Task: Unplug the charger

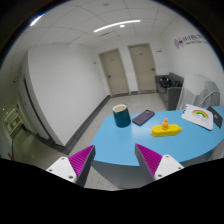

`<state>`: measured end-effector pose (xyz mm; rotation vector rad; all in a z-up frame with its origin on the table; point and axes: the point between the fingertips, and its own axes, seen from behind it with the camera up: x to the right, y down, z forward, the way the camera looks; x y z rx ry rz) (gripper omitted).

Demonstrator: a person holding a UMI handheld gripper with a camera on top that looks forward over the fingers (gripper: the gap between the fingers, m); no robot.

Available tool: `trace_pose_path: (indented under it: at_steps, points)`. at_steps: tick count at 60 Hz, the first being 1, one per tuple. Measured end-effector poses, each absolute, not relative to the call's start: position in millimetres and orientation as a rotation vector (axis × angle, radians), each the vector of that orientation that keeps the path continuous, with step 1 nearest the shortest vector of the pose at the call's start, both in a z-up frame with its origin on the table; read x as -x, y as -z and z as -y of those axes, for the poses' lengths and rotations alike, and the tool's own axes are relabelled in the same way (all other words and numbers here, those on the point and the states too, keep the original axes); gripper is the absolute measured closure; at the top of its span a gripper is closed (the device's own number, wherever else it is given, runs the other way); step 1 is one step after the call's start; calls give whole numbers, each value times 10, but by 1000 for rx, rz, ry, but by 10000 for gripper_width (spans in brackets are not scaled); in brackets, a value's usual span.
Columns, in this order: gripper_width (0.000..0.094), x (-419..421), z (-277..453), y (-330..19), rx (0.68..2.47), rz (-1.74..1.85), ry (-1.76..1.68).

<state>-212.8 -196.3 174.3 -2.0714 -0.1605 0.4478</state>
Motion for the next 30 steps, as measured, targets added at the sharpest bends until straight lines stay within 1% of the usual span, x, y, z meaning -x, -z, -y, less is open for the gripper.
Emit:
trace_pose_path:
  at_steps: [7,10,17,24,30]
  points:
    - [114,1890,1895,-1615,2101,74,-358]
    - [113,1827,1869,-1510,2114,48,-310]
    - [112,1452,1655,-1354,2126,3,-202]
    - [111,1034,1275,-1189,2119,-17,-117]
    - [111,670,709,-935,2104,21,-55]
